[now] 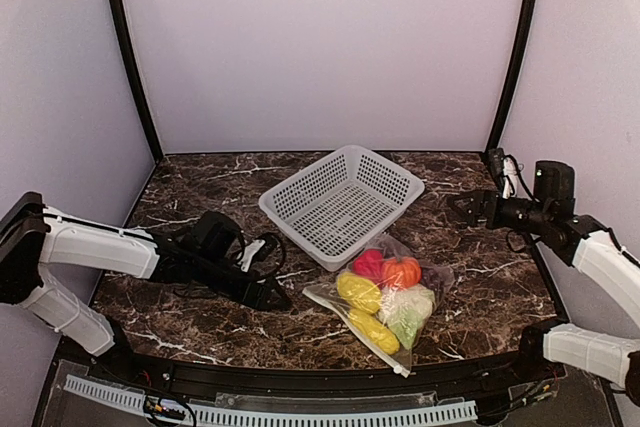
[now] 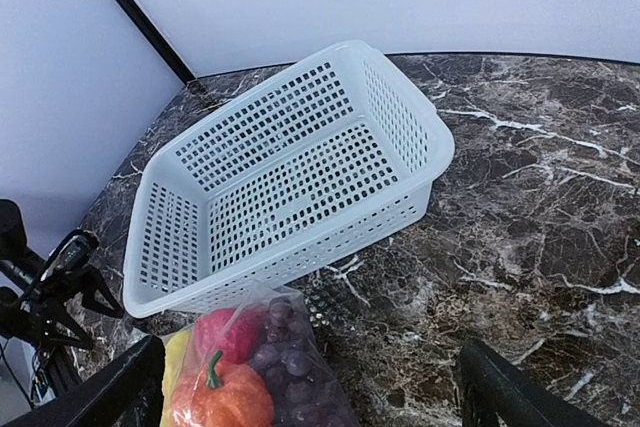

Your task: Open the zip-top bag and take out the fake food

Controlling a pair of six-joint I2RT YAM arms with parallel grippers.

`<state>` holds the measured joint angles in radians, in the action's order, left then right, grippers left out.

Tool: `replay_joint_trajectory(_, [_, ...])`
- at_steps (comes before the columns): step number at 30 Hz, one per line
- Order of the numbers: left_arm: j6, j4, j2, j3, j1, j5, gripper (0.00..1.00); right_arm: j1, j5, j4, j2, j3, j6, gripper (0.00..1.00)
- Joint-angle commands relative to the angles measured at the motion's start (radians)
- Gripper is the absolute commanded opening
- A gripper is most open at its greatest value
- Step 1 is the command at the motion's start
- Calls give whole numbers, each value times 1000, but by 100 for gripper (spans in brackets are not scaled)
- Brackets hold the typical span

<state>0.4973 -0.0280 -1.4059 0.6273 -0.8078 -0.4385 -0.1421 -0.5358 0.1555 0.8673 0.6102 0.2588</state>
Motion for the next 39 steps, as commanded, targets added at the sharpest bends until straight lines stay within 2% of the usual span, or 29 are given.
replay_joint_trajectory(1, [67, 223, -76, -6, -7, -67, 89, -13, 26, 25, -31, -23, -15, 99])
replay_joint_trajectory(6, [106, 408, -177, 1, -12, -137, 81, -13, 34, 33, -41, -33, -15, 99])
replay_joint_trajectory(16, [105, 521, -315, 41, -18, -203, 51, -12, 37, 15, -48, -44, 9, 99])
replay_joint_trajectory(21, [125, 594, -358, 53, -20, -235, 42, -13, 40, 14, -53, -49, 11, 99])
replay_joint_trajectory(30, [149, 684, -343, 58, -30, -268, 32, -13, 37, 12, -40, -45, 8, 99])
replay_joint_trajectory(32, [151, 690, -332, 56, -34, -274, 23, -13, 37, 12, -39, -43, 7, 99])
replay_joint_trajectory(33, [151, 690, -328, 54, -34, -274, 14, -13, 36, 13, -39, -41, 6, 99])
replay_joint_trajectory(35, [151, 680, -308, 46, -34, -272, 3, -13, 33, 16, -40, -38, 4, 99])
replay_joint_trajectory(39, [169, 648, -235, 35, -36, -282, 1, -13, 22, 32, -60, -31, -8, 99])
